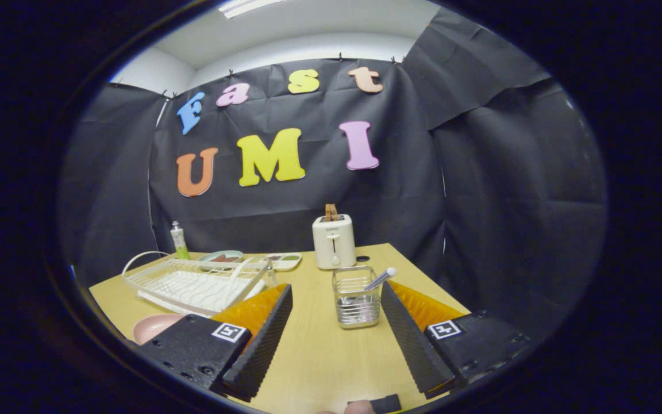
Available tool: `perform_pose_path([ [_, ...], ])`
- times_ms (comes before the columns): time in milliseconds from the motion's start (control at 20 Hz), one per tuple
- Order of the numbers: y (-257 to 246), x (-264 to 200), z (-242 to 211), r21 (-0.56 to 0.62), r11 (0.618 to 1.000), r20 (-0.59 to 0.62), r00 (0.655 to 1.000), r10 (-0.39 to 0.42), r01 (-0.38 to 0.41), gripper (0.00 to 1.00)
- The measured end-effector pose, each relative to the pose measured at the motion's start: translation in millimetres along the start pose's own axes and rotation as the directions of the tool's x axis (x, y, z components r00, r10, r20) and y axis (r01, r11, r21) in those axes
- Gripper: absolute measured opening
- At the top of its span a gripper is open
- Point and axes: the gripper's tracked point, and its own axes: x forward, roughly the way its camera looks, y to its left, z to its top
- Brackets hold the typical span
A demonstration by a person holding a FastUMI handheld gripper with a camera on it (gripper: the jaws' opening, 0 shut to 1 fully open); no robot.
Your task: Take the plate from the dish rack, then take the spoon from the basket and place it into the plate.
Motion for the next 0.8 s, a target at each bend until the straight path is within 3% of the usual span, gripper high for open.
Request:
perform_pose_path([
  [250, -32.2, 58.0, -12.1, 0.042, 0.999, -0.046, 0.999, 0.011, -0.009, 0.98],
  [350, -38.8, 78.5, -17.4, 0.061, 0.998, -0.063, 0.998, 0.019, -0.015, 0.92],
  [650, -41.8, 106.7, -15.2, 0.091, 0.995, -0.058, 0.997, 0.043, -0.038, 0.58],
  [800, -41.2, 108.9, -12.8, 0.095, 0.995, -0.056, 0.997, 0.047, -0.041, 0.32],
])
